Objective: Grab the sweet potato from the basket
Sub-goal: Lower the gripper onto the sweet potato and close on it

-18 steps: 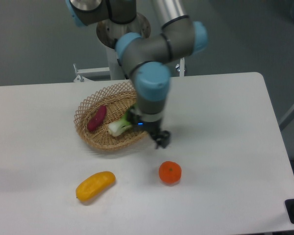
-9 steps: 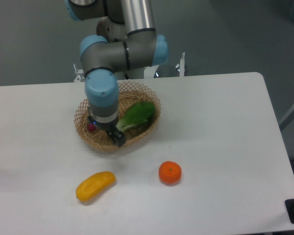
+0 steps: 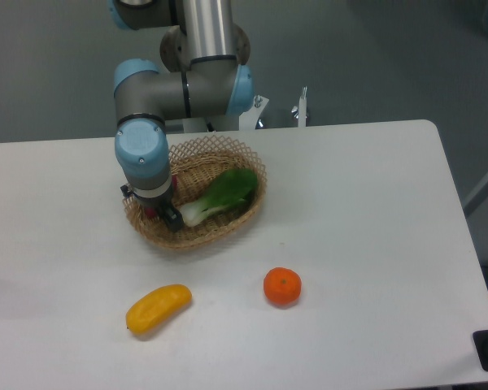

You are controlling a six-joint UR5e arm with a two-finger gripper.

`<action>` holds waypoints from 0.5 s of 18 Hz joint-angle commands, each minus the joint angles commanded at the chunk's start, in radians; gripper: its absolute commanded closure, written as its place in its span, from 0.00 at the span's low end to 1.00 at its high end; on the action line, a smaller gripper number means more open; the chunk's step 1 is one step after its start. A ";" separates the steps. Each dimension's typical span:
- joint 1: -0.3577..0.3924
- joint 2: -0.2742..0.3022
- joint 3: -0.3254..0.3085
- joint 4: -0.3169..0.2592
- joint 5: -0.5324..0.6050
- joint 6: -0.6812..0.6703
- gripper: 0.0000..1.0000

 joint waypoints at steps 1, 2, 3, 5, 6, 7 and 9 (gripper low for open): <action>0.000 -0.003 0.000 0.000 0.000 0.000 0.11; 0.000 -0.003 -0.005 -0.002 0.000 0.000 0.17; 0.000 -0.002 -0.012 0.000 0.000 0.003 0.22; 0.000 -0.002 -0.017 -0.002 0.002 0.003 0.37; 0.000 -0.002 -0.017 0.000 0.002 0.003 0.42; 0.000 -0.003 -0.017 0.000 0.002 0.002 0.47; 0.000 -0.002 -0.017 0.002 0.003 0.000 0.60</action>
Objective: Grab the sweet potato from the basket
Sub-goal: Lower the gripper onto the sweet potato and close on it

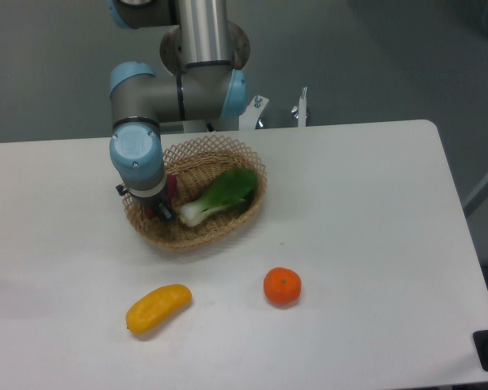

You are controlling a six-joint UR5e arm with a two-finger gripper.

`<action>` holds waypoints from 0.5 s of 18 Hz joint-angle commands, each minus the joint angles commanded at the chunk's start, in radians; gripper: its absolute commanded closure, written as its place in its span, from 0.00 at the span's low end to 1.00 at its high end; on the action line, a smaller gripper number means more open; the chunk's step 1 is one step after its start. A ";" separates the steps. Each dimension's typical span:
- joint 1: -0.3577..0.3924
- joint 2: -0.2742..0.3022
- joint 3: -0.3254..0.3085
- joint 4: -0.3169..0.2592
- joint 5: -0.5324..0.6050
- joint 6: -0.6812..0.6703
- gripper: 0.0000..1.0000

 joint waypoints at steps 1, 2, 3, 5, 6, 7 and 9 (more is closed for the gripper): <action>0.000 0.002 0.000 0.000 0.000 -0.002 0.69; 0.000 0.005 0.003 0.003 0.000 -0.002 0.76; 0.002 0.008 0.003 0.017 0.000 -0.002 0.86; 0.006 0.011 0.005 0.028 0.000 0.000 0.93; 0.006 0.012 0.009 0.028 -0.002 0.000 0.95; 0.008 0.012 0.015 0.026 -0.003 0.000 0.95; 0.012 0.027 0.021 0.022 -0.003 0.000 0.95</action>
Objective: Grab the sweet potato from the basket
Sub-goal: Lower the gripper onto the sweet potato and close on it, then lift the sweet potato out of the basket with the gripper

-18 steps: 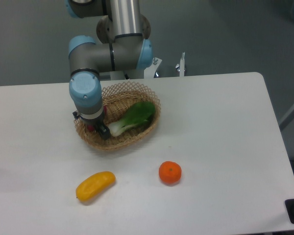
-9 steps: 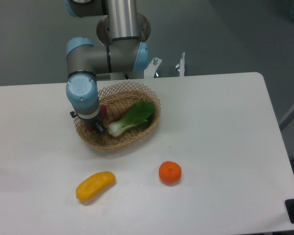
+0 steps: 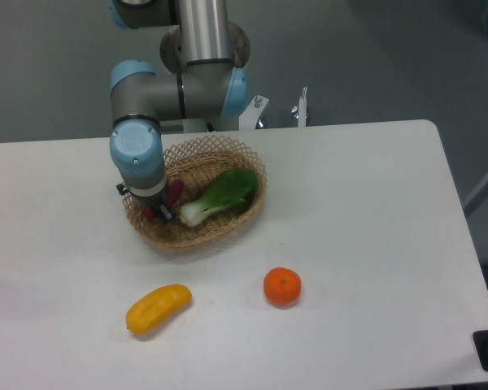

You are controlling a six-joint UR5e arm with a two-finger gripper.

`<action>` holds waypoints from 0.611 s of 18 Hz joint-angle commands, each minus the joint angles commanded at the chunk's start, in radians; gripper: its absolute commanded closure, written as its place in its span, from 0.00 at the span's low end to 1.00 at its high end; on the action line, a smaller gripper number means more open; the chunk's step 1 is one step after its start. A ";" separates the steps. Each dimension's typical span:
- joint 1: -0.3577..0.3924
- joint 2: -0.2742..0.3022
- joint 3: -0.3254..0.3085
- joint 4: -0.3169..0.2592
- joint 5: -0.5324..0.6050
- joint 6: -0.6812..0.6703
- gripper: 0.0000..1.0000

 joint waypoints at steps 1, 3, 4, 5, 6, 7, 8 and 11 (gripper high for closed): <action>0.002 0.011 0.002 0.000 0.002 0.002 0.95; 0.024 0.023 0.020 -0.008 0.006 0.002 0.95; 0.040 0.031 0.029 -0.012 0.002 0.002 0.95; 0.058 0.040 0.035 -0.012 0.000 0.002 0.95; 0.077 0.054 0.040 -0.012 -0.002 0.002 0.95; 0.093 0.063 0.048 -0.014 0.000 0.002 0.95; 0.112 0.074 0.051 -0.014 -0.002 0.000 0.95; 0.184 0.084 0.067 -0.012 -0.002 0.000 0.94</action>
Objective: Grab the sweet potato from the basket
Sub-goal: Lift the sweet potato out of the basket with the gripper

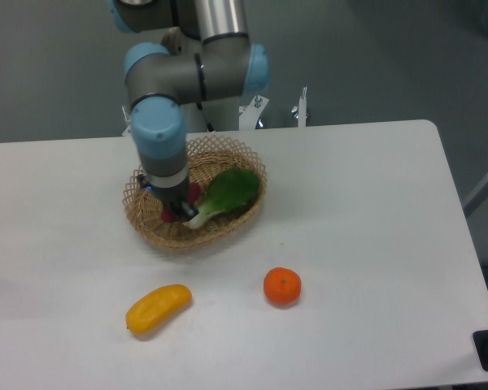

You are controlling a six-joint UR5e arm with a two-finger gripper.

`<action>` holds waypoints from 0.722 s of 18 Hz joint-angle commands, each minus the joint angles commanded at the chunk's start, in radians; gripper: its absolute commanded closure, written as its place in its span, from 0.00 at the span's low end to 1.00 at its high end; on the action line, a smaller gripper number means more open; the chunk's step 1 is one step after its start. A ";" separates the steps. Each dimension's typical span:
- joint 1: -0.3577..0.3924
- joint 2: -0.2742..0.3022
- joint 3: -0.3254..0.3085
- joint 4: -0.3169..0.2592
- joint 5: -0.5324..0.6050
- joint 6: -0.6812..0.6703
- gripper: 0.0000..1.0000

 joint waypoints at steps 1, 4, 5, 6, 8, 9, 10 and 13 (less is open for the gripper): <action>0.026 0.000 0.008 0.000 0.000 0.000 0.94; 0.106 0.000 0.044 0.000 0.003 0.008 0.93; 0.130 -0.002 0.054 0.002 0.002 0.012 0.93; 0.156 -0.003 0.064 0.003 0.005 0.015 0.93; 0.193 -0.018 0.090 0.011 0.008 0.024 0.93; 0.216 -0.031 0.106 0.012 0.008 0.038 0.93; 0.238 -0.046 0.123 0.012 0.008 0.058 0.93; 0.298 -0.096 0.172 0.014 0.006 0.095 0.94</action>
